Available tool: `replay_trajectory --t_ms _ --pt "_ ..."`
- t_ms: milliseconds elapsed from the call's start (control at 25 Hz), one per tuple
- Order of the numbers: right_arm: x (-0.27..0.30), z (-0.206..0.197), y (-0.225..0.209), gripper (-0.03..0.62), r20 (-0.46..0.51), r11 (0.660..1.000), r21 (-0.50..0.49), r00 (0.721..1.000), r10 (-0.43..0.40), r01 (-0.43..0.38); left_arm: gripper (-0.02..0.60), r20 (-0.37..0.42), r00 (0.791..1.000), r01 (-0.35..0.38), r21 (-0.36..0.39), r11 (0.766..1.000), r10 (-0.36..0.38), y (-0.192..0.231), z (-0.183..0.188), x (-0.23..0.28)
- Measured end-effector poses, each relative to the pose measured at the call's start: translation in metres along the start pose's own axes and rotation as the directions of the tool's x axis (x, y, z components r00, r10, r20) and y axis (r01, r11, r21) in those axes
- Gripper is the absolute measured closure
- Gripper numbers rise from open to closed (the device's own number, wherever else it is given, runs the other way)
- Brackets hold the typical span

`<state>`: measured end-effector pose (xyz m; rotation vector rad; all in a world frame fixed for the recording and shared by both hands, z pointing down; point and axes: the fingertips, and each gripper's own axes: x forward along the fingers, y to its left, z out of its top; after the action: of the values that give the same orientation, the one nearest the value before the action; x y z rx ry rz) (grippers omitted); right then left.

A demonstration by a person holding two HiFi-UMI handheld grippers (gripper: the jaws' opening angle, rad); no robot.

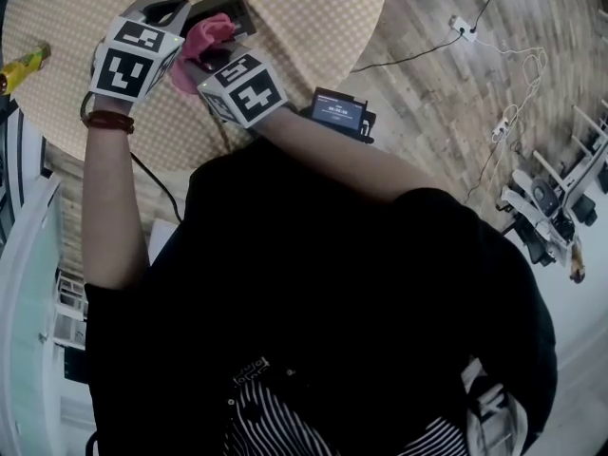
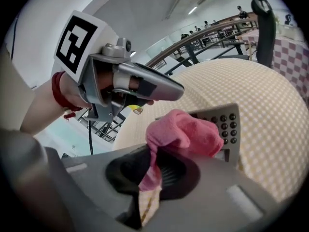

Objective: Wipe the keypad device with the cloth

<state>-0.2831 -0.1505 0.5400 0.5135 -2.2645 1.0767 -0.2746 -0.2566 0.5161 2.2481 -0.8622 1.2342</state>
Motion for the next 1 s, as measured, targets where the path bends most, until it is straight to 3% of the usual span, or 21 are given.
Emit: replay_trajectory --t_ms 400,720,1000 --pt "0.032 0.037 -0.002 0.551 0.061 0.993 -0.102 0.997 -0.049 0.055 0.577 -0.057 0.998 0.027 -0.047 0.999 -0.03 -0.003 -0.012 0.016" --pt "0.04 0.026 -0.011 0.551 0.038 0.995 -0.082 0.998 -0.054 0.057 0.577 -0.086 0.996 0.026 0.004 1.0 -0.025 -0.006 -0.016 0.027" --pt "0.047 -0.007 -0.017 0.551 -0.008 0.987 -0.161 1.0 -0.028 0.026 0.578 -0.086 0.996 0.022 0.002 1.0 -0.022 -0.003 -0.014 0.034"
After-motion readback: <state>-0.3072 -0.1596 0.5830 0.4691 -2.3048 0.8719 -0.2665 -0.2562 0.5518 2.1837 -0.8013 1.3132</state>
